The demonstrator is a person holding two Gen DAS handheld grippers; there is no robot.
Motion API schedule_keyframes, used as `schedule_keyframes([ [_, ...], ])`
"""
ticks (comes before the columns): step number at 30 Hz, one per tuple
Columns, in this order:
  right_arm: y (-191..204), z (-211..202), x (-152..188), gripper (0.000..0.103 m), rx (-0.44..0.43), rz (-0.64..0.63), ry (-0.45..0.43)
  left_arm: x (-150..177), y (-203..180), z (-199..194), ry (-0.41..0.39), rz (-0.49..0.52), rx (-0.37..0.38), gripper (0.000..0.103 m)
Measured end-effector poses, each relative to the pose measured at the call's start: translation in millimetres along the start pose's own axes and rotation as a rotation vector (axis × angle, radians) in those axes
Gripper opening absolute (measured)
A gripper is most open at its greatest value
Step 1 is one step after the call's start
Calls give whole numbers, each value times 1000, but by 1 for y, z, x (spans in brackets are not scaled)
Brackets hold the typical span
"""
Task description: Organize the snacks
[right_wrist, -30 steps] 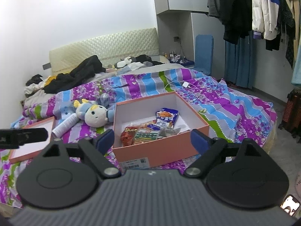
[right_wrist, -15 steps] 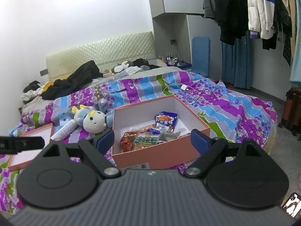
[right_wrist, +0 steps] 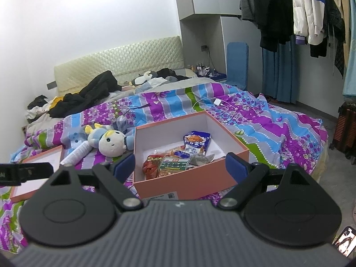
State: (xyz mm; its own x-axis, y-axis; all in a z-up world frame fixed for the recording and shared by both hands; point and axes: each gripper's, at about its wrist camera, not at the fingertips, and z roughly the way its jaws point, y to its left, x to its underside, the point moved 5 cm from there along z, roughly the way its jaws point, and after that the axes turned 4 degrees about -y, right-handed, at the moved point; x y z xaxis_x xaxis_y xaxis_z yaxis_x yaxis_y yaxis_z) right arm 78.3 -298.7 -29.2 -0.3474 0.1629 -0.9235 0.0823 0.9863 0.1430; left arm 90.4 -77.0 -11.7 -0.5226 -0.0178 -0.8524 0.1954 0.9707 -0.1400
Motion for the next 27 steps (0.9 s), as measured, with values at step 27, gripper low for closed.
schedule_keyframes([
  [27, 3, -3, -1, 89, -11, 3, 9, -3, -1, -7, -7, 3, 2, 101],
])
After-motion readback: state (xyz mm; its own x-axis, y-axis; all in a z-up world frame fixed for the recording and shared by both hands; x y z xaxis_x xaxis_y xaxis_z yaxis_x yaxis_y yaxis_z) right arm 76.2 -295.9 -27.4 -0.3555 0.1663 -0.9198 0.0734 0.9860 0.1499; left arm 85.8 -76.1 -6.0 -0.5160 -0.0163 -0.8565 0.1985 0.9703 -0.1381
